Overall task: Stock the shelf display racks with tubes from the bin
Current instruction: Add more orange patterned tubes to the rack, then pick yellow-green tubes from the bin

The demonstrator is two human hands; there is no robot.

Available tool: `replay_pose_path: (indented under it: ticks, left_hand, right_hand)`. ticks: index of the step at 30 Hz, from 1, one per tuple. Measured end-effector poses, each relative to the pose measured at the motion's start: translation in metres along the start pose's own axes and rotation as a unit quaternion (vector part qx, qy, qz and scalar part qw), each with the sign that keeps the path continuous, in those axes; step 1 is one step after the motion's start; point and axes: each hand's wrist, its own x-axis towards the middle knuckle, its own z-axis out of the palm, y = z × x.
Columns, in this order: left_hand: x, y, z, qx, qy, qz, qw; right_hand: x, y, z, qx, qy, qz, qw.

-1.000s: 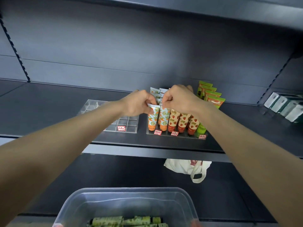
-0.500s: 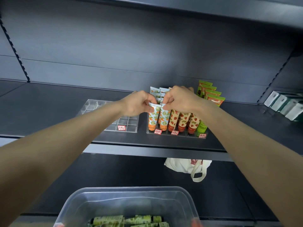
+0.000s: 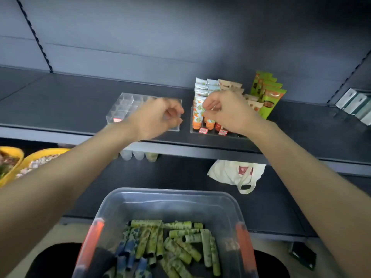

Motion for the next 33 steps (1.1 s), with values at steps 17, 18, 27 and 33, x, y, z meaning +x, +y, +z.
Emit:
replay_pose_path:
  ticks: [17,18,27,33]
  left_hand:
    - [-0.221,-0.109,0.213,-0.042,-0.252,-0.322,0.912]
    - [-0.226,-0.114,0.221,-0.059,-0.234,-0.352,0.904]
    - [-0.214,-0.144,0.247,-0.165,-0.176,-0.430,0.870]
    - [-0.215,-0.156,0.256,-0.179,-0.230,-0.419,0.860]
  right_hand:
    - [-0.201,0.028,0.299,0.109,-0.365,0.229,0.896]
    - [-0.204,0.029,0.308,0.121,-0.367,0.246,0.889]
    - [-0.186,0.032,0.353,0.246,-0.309,0.351,0.849]
    - [-0.179,0.032,0.357,0.225,-0.347,0.332,0.848]
